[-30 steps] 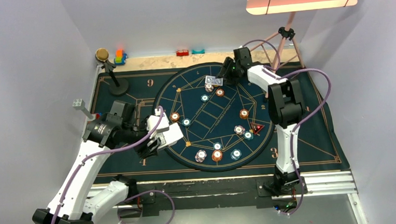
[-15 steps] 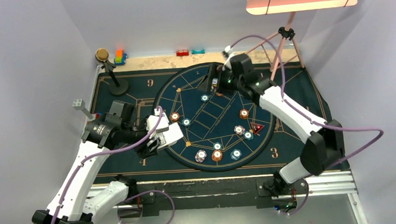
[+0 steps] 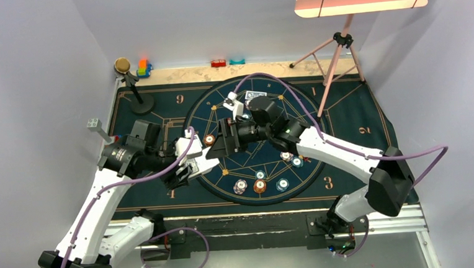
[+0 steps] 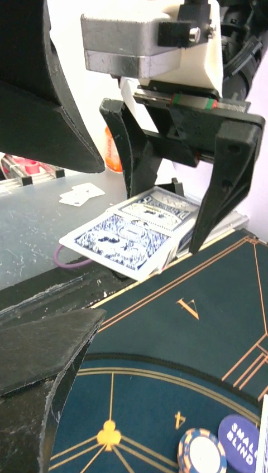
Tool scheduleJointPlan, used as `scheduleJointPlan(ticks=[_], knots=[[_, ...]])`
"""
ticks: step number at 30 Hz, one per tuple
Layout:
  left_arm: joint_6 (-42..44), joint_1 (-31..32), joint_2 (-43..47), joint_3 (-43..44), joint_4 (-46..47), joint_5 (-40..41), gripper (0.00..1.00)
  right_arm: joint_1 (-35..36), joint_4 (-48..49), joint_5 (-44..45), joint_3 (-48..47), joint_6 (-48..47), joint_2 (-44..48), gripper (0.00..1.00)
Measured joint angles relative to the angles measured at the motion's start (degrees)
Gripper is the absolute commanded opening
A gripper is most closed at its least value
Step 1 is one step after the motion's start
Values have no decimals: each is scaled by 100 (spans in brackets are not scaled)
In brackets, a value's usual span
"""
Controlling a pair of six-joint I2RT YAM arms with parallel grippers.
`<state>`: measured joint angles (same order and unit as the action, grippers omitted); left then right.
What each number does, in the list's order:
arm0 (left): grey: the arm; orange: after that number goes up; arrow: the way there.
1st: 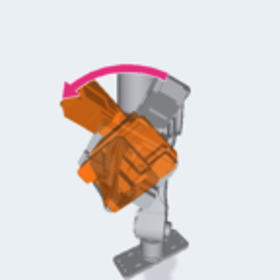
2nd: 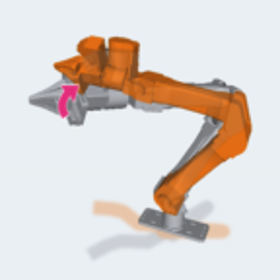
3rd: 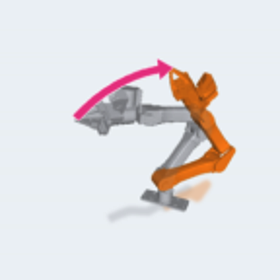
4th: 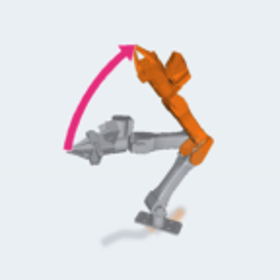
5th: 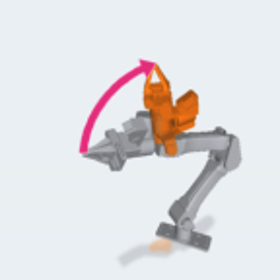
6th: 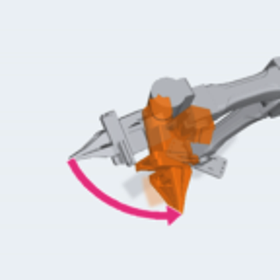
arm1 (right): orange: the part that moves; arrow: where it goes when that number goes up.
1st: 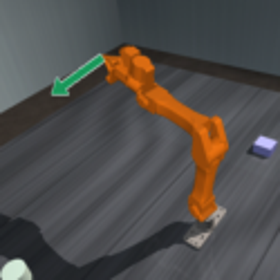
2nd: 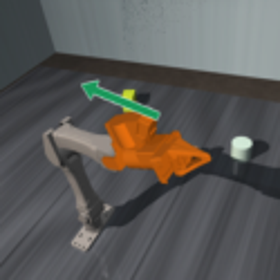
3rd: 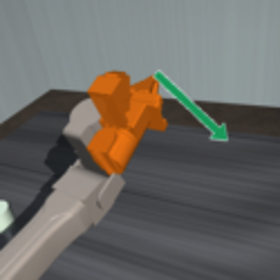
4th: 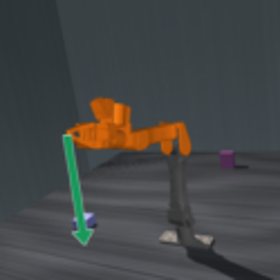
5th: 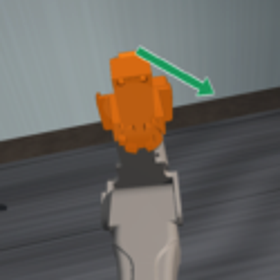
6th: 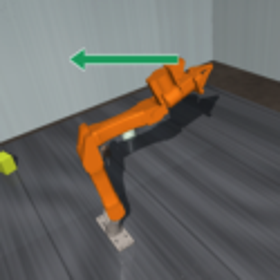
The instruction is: Distribute texas hold em gaming equipment
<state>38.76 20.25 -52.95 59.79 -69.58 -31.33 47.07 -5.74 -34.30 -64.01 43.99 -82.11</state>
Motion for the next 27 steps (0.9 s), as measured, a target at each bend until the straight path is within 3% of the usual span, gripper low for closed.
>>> scheduleJointPlan(ticks=[8, 17, 27], knots=[[2, 0, -52, 44, -2, 0, 0, 321, 459, -133, 0, 153, -592, 98], [4, 0, -52, 90, -31, 4, 0, 352, 614, -125, 0, 313, -852, 74], [7, 0, -52, 90, -48, 0, 0, 289, 671, -118, 31, 374, -804, 66]])
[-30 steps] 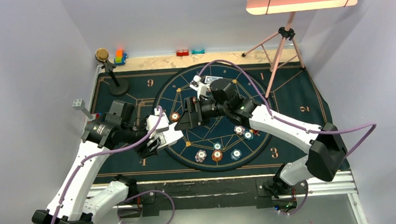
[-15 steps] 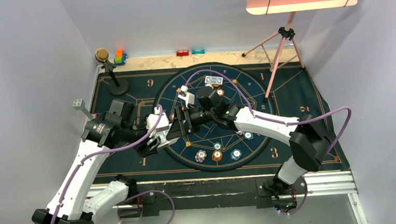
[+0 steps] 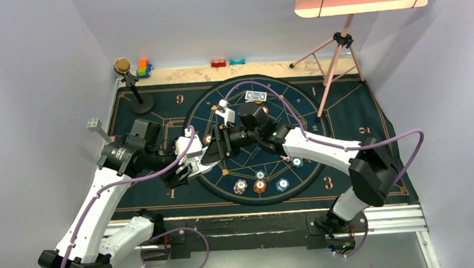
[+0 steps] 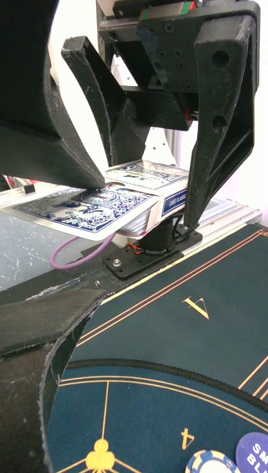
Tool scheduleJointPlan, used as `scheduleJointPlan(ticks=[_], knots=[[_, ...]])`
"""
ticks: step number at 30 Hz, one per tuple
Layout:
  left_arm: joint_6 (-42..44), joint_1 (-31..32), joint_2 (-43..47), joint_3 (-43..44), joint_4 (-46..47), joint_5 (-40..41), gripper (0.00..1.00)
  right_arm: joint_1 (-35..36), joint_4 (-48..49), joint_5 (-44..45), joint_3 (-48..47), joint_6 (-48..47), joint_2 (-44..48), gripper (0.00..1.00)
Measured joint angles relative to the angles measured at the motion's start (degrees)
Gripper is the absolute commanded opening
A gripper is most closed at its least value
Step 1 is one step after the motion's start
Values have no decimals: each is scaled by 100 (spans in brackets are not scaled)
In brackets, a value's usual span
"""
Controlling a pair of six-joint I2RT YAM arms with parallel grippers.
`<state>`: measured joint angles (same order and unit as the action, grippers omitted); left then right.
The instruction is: Distribute texas hold em gaming equipment
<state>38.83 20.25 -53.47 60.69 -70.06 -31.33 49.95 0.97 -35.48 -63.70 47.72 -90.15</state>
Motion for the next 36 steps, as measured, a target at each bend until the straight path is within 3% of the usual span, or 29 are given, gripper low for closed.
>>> scheduleJointPlan(ticks=[8, 14, 25, 28, 31, 36], knots=[[0, 0, 20, 0, -2, -39, 0, -190, 7, 24, 74, 20, 203, 53], [2, 0, 24, 0, -83, -37, 0, -197, 48, 22, 122, 55, 238, 37], [46, 0, 46, 0, -122, -57, 0, -354, -284, 308, 136, -107, 675, 30], [83, 0, 50, 0, -125, -63, 0, -398, -472, 396, 136, -210, 785, 19], [85, 0, 55, 0, -127, -63, 0, -444, -592, 452, 136, -278, 848, 1], [90, 0, 57, 0, -157, -57, 0, -553, -660, 431, 136, -273, 964, 0]])
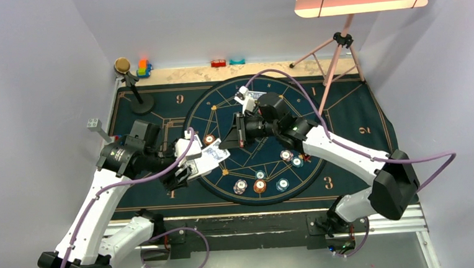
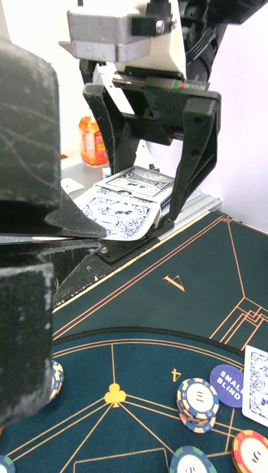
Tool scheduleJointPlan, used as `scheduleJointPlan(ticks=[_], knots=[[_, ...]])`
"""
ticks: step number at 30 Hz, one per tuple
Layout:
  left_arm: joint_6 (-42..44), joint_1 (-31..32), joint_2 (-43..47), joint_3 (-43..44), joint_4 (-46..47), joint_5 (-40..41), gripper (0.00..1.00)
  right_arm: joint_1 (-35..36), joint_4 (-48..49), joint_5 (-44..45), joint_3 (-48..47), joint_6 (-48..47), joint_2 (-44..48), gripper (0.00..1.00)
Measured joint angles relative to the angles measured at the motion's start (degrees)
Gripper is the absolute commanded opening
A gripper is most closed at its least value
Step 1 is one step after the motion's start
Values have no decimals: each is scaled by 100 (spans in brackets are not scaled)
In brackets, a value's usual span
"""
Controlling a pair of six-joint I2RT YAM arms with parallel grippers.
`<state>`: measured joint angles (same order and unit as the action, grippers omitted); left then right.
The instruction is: Distribute texas hold em gaming equipment
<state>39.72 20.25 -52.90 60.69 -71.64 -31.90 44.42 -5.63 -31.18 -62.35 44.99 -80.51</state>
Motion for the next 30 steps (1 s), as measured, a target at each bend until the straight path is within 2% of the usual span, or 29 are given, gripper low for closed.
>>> scheduleJointPlan(ticks=[14, 18, 24, 30], knots=[[37, 0, 22, 0, 0, 0, 0, -1058, 278, -608, 474, 553, 1067, 0], [39, 0, 22, 0, -9, 0, 0, -1812, -107, -579, 769, 382, 1578, 0], [39, 0, 42, 0, -13, -2, 0, -2931, -772, -144, 1836, -83, 1864, 0], [39, 0, 44, 0, -31, -4, 0, -3241, -1174, 400, 2881, -302, 1622, 0]])
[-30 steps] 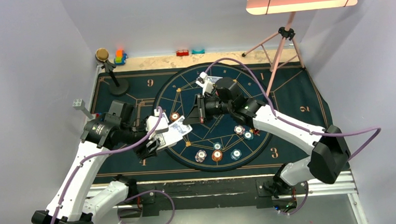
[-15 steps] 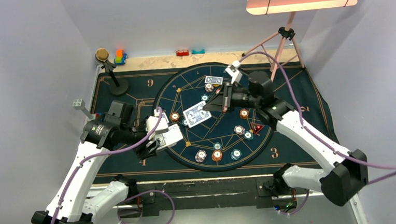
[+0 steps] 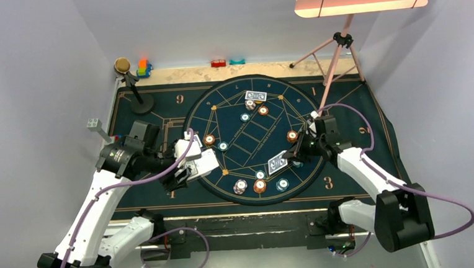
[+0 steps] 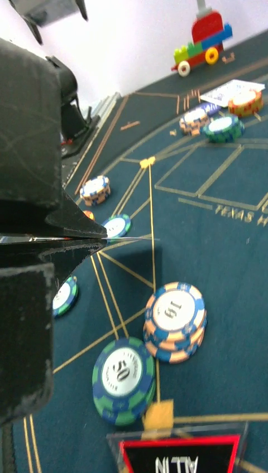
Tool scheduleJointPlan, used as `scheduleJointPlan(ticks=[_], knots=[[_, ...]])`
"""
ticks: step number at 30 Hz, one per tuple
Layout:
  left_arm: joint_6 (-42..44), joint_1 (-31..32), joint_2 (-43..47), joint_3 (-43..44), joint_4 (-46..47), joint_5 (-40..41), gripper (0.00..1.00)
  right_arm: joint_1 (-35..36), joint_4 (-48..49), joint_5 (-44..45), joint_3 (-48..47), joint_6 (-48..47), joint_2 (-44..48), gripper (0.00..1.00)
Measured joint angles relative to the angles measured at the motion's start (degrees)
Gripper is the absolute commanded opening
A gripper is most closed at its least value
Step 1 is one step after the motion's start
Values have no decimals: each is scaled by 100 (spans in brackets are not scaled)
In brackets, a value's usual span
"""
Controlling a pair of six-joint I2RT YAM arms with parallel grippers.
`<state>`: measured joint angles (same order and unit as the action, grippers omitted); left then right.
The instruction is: Distribute texas hold em gaming equipment
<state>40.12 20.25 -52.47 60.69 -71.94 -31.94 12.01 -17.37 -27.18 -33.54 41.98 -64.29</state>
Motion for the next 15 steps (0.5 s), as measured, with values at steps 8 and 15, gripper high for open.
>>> scheduleJointPlan(ticks=[8, 15], knots=[[2, 0, -2, 0, -39, 0, 0, -15, -540, 1021, 4, -247, -2, 29], [2, 0, -24, 39, -52, -17, 0, -13, -1257, 1757, -699, -507, 155, 85]])
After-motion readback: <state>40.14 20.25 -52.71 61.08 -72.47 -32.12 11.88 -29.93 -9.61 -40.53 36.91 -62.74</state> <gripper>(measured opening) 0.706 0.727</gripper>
